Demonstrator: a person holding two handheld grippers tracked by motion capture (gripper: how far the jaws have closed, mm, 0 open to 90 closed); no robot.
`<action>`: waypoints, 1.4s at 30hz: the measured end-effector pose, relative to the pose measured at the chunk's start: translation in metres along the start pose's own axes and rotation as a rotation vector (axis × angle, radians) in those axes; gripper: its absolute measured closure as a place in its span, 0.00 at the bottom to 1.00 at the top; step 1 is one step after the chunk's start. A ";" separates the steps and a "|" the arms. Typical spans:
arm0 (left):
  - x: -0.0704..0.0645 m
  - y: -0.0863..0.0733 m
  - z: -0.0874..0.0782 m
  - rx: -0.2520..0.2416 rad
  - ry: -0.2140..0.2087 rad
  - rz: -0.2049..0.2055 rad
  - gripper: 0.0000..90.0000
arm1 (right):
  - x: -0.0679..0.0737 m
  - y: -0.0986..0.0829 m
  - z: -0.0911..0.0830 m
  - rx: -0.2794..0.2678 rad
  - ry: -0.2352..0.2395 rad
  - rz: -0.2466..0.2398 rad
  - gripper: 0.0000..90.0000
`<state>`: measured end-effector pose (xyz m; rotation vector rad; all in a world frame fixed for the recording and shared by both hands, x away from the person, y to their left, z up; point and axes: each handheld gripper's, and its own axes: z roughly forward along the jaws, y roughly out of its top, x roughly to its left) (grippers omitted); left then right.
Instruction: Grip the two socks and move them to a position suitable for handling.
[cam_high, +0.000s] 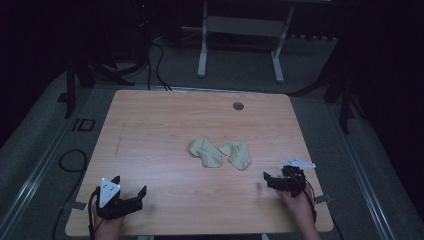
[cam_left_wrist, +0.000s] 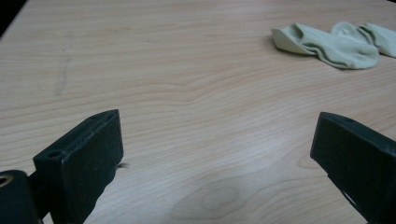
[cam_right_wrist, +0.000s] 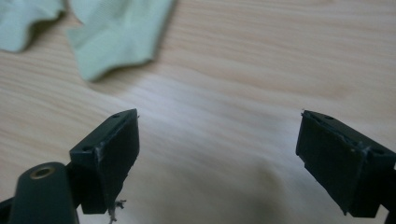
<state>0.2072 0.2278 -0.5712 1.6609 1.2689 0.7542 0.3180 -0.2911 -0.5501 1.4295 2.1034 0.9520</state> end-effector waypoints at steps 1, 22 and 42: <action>-0.001 0.000 0.000 0.001 0.001 0.004 0.02 | 0.003 0.004 0.004 0.000 0.005 -0.007 0.15; -0.001 -0.002 0.001 0.035 -0.012 0.019 0.02 | 0.058 0.070 0.064 0.029 0.069 -0.087 0.26; 0.000 -0.003 -0.001 0.032 -0.017 0.011 0.03 | 0.079 0.088 0.107 0.124 0.026 -0.160 0.48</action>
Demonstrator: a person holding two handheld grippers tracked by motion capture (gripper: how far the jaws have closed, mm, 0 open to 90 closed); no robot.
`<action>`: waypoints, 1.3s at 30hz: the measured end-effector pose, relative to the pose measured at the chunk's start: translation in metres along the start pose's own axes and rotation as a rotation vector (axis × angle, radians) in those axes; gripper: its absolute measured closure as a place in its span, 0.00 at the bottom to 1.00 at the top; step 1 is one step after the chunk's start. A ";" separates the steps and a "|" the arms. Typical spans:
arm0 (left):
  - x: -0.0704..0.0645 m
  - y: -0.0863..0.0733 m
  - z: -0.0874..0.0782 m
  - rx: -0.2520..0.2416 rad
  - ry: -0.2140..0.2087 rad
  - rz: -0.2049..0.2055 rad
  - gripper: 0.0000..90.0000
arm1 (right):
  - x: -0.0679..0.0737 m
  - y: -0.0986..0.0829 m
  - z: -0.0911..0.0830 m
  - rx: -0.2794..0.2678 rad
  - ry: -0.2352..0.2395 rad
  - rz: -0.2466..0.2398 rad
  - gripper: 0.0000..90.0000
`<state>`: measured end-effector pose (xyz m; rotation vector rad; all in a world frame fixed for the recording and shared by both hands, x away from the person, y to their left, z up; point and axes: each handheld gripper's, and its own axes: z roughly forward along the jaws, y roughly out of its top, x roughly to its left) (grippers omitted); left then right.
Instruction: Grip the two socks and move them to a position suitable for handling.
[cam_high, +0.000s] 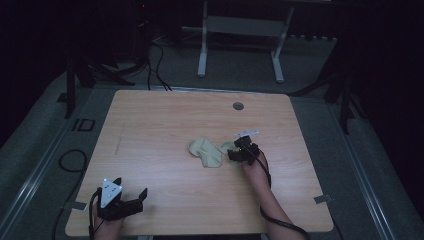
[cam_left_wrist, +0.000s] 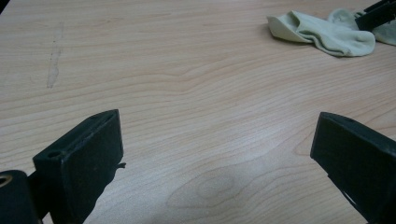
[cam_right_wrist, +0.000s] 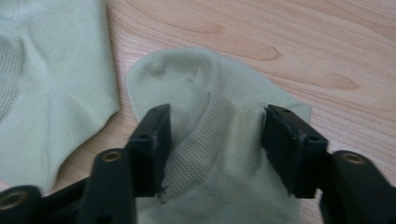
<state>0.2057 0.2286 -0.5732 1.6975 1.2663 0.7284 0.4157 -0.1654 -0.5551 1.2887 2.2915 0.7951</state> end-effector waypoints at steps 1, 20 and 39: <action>0.000 0.000 0.000 0.000 0.000 0.000 0.03 | 0.000 0.000 0.000 0.000 0.000 0.000 0.48; 0.000 -0.001 0.000 0.004 0.028 -0.002 0.03 | 0.006 0.003 -0.022 -0.030 -0.028 -0.059 0.90; -0.003 0.000 -0.001 -0.003 0.027 0.008 0.03 | 0.015 0.006 -0.104 -0.137 0.053 -0.092 0.89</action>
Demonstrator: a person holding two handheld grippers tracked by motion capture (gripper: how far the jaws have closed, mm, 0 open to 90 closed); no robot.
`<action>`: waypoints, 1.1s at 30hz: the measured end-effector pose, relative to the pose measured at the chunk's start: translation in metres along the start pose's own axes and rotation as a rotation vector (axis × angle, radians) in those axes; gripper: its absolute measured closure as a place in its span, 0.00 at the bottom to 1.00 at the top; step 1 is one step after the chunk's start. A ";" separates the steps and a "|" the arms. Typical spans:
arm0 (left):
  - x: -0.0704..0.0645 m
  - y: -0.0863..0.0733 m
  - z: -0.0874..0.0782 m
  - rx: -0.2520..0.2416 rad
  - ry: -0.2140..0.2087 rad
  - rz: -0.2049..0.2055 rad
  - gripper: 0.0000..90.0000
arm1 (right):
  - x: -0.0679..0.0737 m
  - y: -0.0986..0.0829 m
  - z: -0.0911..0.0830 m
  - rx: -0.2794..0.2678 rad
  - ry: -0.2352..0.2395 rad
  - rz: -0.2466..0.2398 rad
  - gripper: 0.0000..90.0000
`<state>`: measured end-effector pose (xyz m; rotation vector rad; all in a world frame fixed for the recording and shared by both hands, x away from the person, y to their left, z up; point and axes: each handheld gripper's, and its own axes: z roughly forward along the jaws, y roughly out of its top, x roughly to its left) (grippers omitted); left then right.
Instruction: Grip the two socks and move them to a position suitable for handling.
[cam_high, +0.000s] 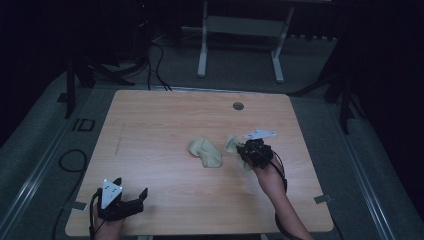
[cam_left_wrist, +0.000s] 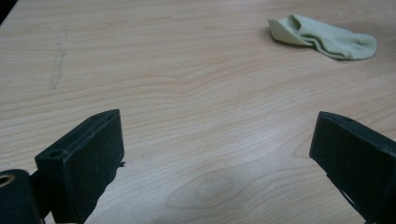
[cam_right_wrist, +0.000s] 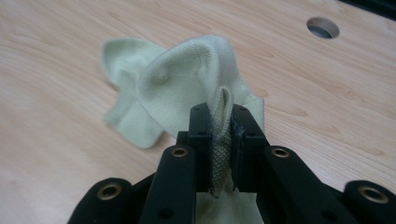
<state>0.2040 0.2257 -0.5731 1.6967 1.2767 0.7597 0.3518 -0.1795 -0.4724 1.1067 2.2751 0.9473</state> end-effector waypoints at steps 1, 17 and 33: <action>0.000 0.000 0.001 0.007 0.001 0.001 0.03 | 0.002 0.000 -0.005 -0.009 0.003 -0.002 0.89; -0.004 0.001 0.000 -0.006 -0.019 0.006 0.03 | 0.051 -0.041 -0.043 -0.004 0.109 -0.119 0.89; -0.009 0.000 0.002 0.001 -0.047 0.013 0.03 | 0.089 -0.089 -0.012 0.101 0.187 -0.151 0.89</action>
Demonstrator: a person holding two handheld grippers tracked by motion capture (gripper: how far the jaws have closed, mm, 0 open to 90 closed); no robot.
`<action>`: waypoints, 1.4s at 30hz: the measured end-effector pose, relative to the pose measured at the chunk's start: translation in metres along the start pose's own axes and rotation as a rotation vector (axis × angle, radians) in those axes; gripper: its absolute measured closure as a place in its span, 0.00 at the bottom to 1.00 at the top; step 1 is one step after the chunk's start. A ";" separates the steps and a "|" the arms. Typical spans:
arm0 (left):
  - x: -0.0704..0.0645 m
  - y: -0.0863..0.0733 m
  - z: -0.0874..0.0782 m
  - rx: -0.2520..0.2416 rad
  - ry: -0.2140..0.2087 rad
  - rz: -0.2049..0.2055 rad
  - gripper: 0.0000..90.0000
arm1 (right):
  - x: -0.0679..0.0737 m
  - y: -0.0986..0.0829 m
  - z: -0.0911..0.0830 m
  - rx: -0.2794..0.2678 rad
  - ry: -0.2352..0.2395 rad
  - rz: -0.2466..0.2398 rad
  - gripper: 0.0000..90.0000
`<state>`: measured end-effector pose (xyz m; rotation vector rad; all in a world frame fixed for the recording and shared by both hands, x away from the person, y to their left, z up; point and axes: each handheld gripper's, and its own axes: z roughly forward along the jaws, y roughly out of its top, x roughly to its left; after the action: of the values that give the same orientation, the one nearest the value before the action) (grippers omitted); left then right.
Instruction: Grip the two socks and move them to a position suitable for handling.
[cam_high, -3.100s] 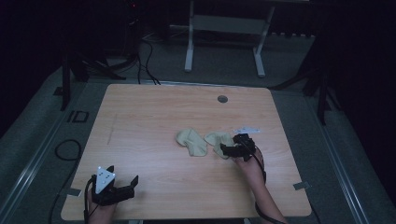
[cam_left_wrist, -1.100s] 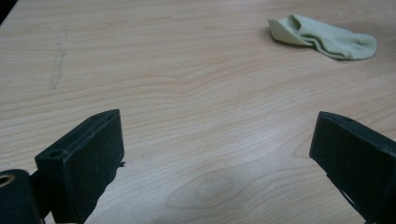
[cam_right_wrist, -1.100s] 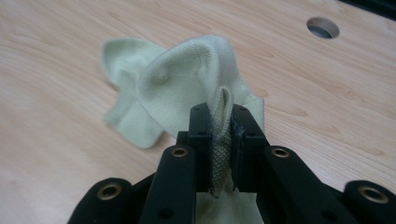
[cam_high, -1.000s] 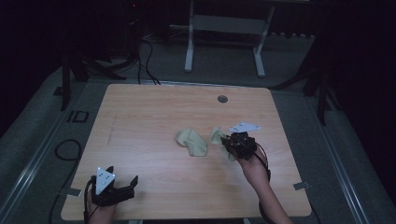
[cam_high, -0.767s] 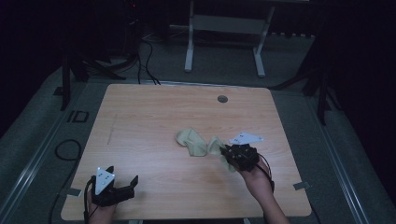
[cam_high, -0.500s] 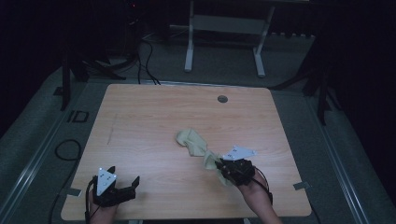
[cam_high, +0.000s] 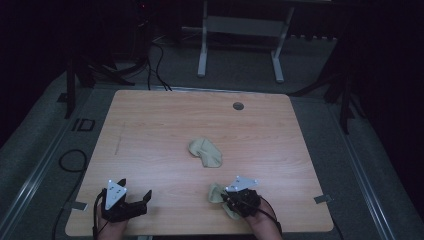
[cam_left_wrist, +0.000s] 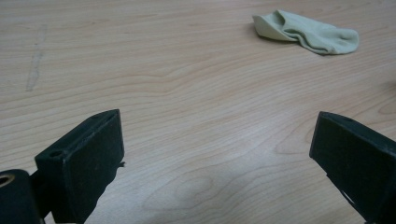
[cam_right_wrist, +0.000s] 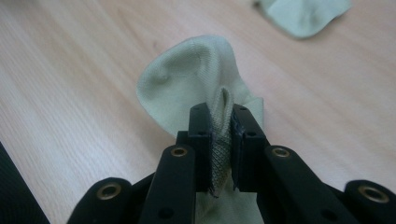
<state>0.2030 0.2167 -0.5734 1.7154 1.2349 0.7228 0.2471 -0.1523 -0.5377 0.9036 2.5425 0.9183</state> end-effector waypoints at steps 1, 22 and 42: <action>0.000 0.000 0.000 0.000 0.000 0.000 0.03 | 0.001 -0.002 0.003 0.009 0.000 -0.006 0.89; -0.049 0.019 0.001 0.013 -0.239 0.049 0.03 | 0.012 -0.010 0.018 0.010 0.013 -0.013 0.48; -0.143 0.036 0.050 0.180 -0.535 0.401 0.74 | 0.012 -0.008 0.001 -0.011 0.050 0.014 0.71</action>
<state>0.2123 0.0614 -0.5587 2.1554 0.6064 0.3381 0.2342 -0.1488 -0.5440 0.9078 2.5738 0.9694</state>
